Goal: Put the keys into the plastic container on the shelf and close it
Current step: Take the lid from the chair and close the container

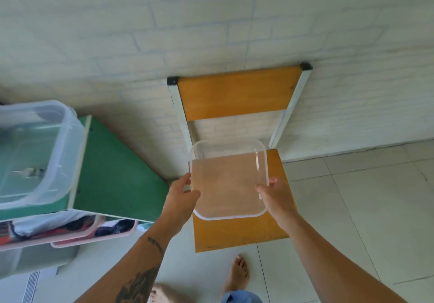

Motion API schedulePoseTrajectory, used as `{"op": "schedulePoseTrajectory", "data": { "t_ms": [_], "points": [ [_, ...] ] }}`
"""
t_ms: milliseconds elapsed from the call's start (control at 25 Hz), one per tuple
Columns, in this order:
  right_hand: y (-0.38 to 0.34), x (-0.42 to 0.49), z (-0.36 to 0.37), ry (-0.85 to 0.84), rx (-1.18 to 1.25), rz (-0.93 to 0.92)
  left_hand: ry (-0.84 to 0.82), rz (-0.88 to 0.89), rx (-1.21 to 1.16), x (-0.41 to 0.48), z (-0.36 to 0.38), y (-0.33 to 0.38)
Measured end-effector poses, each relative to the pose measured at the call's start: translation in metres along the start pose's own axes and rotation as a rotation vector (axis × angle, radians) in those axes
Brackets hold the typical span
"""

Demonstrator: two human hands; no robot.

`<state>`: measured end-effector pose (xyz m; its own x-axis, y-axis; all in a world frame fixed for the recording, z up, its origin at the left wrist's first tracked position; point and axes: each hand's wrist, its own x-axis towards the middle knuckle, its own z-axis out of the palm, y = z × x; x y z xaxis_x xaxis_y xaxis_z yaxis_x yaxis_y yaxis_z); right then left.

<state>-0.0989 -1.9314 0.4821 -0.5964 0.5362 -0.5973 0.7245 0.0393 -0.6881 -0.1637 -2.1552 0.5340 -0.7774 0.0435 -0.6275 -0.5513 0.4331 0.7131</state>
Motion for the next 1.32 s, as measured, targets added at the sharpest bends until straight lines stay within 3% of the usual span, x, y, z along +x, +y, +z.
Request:
{"op": "schedulePoseTrajectory", "data": {
  "t_ms": [200, 400, 760, 1040, 1320],
  "points": [
    [-0.063, -0.057, -0.006, 0.104, 0.047, -0.223, 0.104, 0.166, -0.095, -0.049, -0.046, 0.043],
    [-0.126, -0.098, 0.012, 0.106, 0.064, -0.399, 0.120, 0.327, -0.155, -0.070, -0.114, 0.074],
    [-0.212, -0.187, 0.089, 0.156, 0.149, -0.540, 0.237, 0.579, -0.098, -0.105, -0.258, 0.088],
    [-0.240, -0.245, 0.186, -0.073, 0.040, -0.541, 0.349, 0.520, -0.001, -0.097, -0.376, 0.057],
    [-0.251, -0.264, 0.256, -0.181, -0.111, -0.460, 0.438, 0.405, 0.171, -0.078, -0.422, 0.020]
  ]
}}
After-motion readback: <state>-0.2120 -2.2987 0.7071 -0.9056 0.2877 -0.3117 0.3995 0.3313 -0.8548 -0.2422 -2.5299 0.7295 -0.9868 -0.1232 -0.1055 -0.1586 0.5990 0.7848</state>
